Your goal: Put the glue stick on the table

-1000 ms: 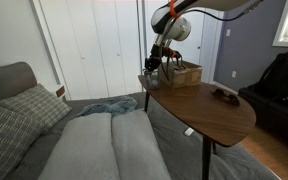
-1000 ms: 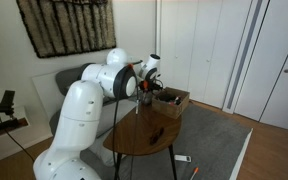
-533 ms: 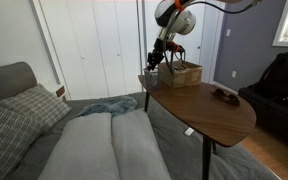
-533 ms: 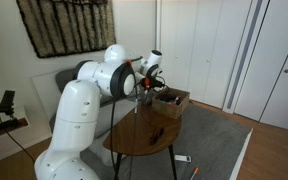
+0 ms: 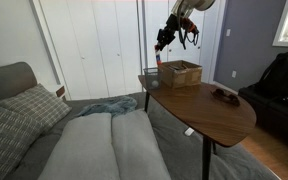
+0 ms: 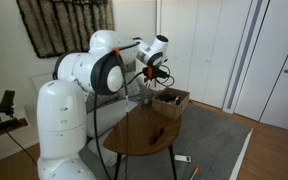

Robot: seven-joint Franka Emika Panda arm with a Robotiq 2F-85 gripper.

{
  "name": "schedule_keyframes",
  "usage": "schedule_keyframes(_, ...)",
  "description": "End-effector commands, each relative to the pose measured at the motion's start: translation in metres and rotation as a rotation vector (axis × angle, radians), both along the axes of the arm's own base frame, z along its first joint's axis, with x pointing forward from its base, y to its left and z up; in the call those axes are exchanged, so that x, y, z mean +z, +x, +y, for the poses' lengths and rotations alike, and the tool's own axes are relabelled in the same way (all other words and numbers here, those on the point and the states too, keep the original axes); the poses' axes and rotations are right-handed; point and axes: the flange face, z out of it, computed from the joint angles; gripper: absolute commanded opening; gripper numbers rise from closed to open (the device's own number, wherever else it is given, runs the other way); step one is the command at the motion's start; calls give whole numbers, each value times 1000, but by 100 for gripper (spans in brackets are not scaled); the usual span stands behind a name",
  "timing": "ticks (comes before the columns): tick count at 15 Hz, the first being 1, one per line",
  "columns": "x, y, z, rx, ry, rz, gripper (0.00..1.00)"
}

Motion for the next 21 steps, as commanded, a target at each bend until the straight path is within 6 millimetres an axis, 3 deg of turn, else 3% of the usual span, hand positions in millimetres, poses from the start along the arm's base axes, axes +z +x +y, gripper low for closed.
schedule_keyframes(1, 35, -43, -20, 24, 40, -36, 7)
schedule_keyframes(8, 58, -151, -78, -113, -93, -84, 7)
schedule_keyframes(11, 43, -199, -94, -162, -89, -41, 7)
schedule_keyframes(14, 3, -243, -114, -165, -60, 20, 7)
schedule_keyframes(15, 27, -206, -109, -156, -77, 2, 7)
schedule_keyframes(16, 19, -216, -113, -160, -72, 14, 30)
schedule_keyframes(19, 23, -213, -111, -150, -70, 7, 30)
schedule_keyframes(20, 23, -212, -110, -147, -70, 7, 7)
schedule_keyframes(21, 21, -212, -106, -155, -81, -3, 7)
